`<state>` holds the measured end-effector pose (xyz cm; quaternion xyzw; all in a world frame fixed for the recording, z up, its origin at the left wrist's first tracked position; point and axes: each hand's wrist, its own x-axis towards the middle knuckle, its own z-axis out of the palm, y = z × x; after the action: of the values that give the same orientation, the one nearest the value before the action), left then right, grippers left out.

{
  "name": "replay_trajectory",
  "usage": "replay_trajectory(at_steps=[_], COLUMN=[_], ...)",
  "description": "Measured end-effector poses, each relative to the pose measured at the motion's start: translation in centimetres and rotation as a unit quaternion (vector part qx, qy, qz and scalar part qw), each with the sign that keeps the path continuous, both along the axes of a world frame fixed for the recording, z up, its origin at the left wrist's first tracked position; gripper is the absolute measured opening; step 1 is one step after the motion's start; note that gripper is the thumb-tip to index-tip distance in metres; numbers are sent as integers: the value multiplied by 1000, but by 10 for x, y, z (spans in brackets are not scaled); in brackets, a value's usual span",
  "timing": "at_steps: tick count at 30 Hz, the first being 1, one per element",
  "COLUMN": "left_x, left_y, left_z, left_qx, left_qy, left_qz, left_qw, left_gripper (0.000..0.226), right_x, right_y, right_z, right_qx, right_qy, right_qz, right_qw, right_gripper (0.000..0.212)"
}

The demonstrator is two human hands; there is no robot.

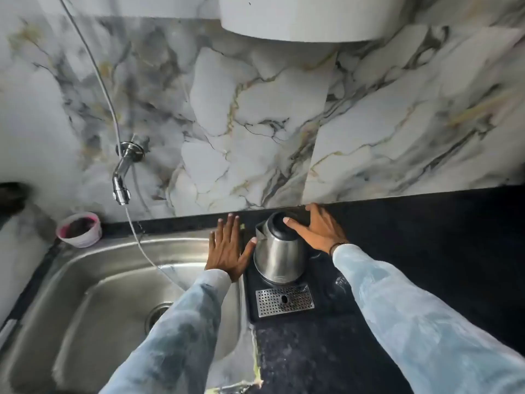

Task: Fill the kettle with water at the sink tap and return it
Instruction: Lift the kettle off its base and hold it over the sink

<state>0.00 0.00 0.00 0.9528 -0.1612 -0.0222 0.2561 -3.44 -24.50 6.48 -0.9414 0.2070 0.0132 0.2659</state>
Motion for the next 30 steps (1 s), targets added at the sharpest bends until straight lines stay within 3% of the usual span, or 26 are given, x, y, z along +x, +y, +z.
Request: replay_trajectory(at_steps=[4,10,15,25,30], left_x=[-5,-6,-8,-9,-2], left_y=[-10,-18,-21,23,77], left_z=[-16,-25,-23,4,30], left_qx=[6,11,6,15,26], left_qy=[78,79,94,95,63], left_qz=[-44,-60,-63,-13,48], left_qw=[996,995,994,995,997], left_gripper=[96,97,95,91,81], right_x=[-5,4,14,27,43], right_y=[-2,-6,-12,7,48], right_z=[-11,-4,-6,19,44], right_qx=[59,70,74,139,165], right_qy=[-19,27,52,-35,-44], right_qz=[-26,-7,-2,-35,-12], right_qw=[998,997,996,989,985], right_gripper=[88,109,99,77,86])
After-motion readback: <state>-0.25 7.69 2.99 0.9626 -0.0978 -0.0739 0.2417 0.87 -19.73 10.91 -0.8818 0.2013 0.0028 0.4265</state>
